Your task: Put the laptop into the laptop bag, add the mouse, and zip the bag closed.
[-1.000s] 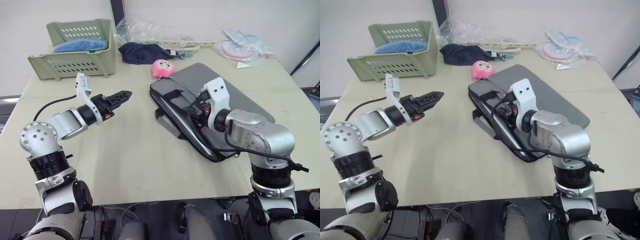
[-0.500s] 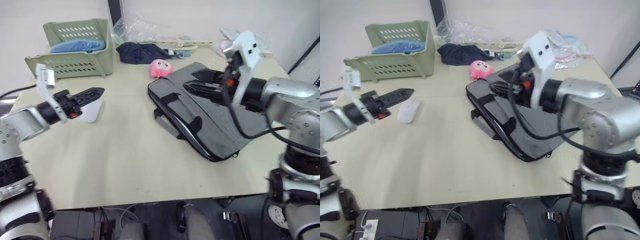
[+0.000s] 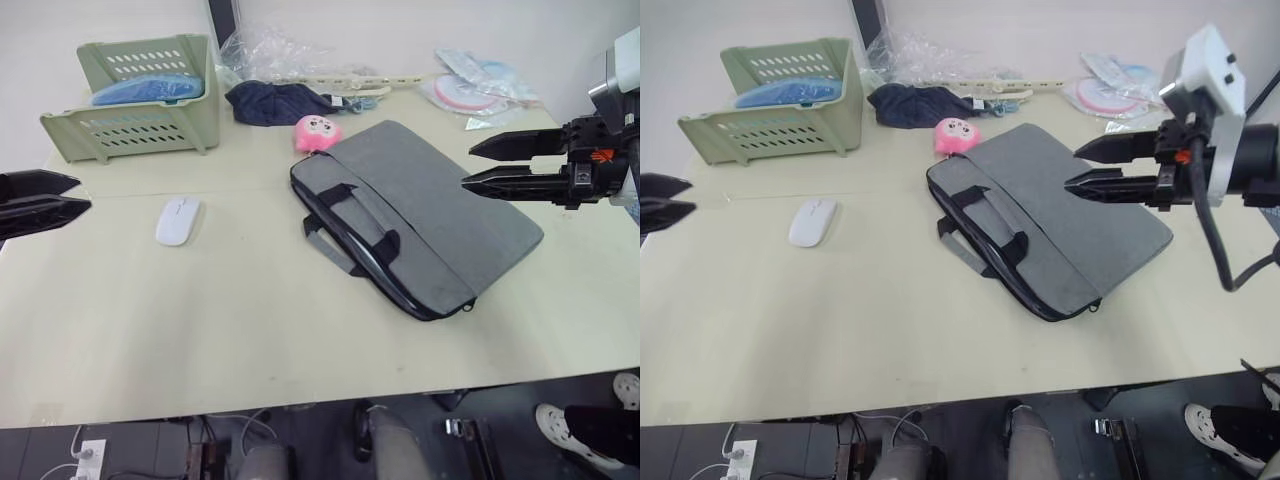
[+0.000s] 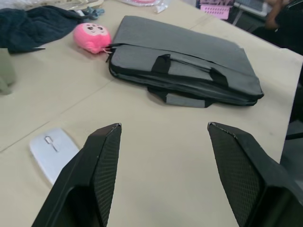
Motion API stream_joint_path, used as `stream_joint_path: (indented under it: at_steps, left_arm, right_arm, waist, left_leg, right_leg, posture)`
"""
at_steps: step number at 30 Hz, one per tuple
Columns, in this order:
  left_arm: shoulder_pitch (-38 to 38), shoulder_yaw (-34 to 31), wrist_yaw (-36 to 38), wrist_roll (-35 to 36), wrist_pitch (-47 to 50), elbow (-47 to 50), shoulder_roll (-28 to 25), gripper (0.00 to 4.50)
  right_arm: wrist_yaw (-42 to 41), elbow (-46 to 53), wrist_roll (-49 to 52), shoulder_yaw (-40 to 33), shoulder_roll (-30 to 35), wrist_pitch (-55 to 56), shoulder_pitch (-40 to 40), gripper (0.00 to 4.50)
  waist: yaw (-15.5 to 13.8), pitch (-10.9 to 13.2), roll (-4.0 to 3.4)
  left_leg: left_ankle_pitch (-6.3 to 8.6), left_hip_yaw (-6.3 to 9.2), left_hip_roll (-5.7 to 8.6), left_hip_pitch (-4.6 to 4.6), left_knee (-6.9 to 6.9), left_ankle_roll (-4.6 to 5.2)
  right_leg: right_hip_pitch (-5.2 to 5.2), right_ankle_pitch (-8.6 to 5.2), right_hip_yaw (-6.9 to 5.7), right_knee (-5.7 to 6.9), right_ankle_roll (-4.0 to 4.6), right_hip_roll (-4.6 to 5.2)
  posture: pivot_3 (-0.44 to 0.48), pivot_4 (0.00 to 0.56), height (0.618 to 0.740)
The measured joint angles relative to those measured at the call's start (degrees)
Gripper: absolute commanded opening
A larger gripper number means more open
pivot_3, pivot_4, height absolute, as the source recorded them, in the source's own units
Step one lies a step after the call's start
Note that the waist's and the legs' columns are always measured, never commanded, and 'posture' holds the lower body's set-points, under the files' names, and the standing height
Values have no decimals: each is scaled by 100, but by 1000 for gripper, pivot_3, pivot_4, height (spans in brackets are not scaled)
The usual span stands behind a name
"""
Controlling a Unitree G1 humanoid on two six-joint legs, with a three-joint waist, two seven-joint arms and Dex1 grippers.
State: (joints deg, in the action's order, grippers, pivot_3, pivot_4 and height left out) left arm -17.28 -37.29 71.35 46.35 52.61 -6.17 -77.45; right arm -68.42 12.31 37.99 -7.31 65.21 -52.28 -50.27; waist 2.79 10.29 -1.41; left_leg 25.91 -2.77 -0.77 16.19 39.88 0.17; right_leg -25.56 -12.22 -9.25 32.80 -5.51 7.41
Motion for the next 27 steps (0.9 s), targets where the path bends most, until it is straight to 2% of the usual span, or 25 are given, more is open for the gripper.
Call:
stream_joint_path:
  at_steps: [9,11,12,13,14,15,18,19,20,22,24,27]
  left_arm:
    - [-129,91,-30,-165,-155,-195,51,3104]
    - [-386,262,-238,-273,-357,-419,202,3104]
    - [-603,441,-574,-514,-625,-738,376,3104]
    - [-680,507,-716,-642,-793,-866,500,3104]
    - [-691,531,-765,-676,-850,-903,529,3104]
    - [-692,579,-805,-714,-905,-946,543,3104]
    - [-823,711,-907,-856,-1065,-1104,634,3104]
    - [-952,781,-1016,-963,-1235,-1253,725,3104]
    - [-1162,1010,-1257,-1226,-1607,-1438,1053,3104]
    - [-1176,1593,-1753,-1816,-2304,-1771,1676,3104]
    - [-1426,1888,-2242,-2251,-2902,-2471,2255,3104]
    - [-1665,1911,-2495,-2429,-3380,-2761,2531,3104]
  right_arm:
    - [-7,-158,-33,88,-25,126,-112,2213]
    - [4,-161,-35,139,-58,173,-161,2213]
    - [30,-160,-36,190,-91,200,-167,2213]
    - [61,-166,-39,201,-112,200,-168,2719]
    - [71,-166,-39,205,-131,200,-172,2777]
    - [78,-166,-38,212,-151,200,-174,3167]
    - [117,-171,-43,225,-165,200,-189,3804]
    - [145,-169,-48,233,-207,203,-226,4189]
    - [224,-172,-59,235,-267,199,-273,4490]
    - [305,-123,-31,240,-313,163,-272,4490]
    - [404,-41,-17,240,-409,88,-271,4490]
    - [497,89,57,232,-494,20,-268,4490]
  waist:
    - [-6,25,-1]
    - [-16,25,-1]
    - [-24,26,-1]
    - [-27,26,-1]
    - [-29,26,0]
    - [-31,29,5]
    - [-39,30,7]
    - [-49,30,7]
    - [-87,28,3]
    - [-131,28,6]
    - [-117,27,43]
    - [-116,24,54]
  left_leg:
    - [0,-4,-4,3,0,0]
    - [0,-4,-4,1,1,0]
    - [0,-4,-4,2,5,0]
    - [0,-6,-4,1,6,0]
    - [0,-5,-4,2,7,0]
    - [0,-5,-5,2,7,0]
    - [0,-6,-2,2,7,0]
    - [0,-7,-3,3,8,0]
    - [0,-10,0,-1,10,1]
    - [-1,-10,-1,1,15,2]
    - [-1,-7,-4,0,17,2]
    - [-1,-10,-1,-1,19,3]
  right_leg:
    - [-6,0,-2,4,0,-4]
    - [-6,0,-1,10,0,-3]
    - [-6,0,-1,15,0,-3]
    - [-6,0,-1,15,0,-3]
    - [-6,0,-2,15,0,-3]
    - [-7,0,-3,15,0,-4]
    - [-9,0,-2,16,0,-2]
    - [-10,0,-3,15,0,-2]
    - [-6,0,-1,19,0,0]
    - [-7,1,-3,24,0,1]
    - [-9,2,-10,25,0,-2]
    - [-9,2,-11,27,0,2]
  posture:
    - [0,150,740]
    - [0,150,740]
    - [0,150,740]
    - [0,150,740]
    - [0,150,740]
    - [0,150,740]
    - [0,150,740]
    - [0,150,740]
    - [0,150,740]
    - [0,150,740]
    - [0,150,740]
    - [0,150,740]
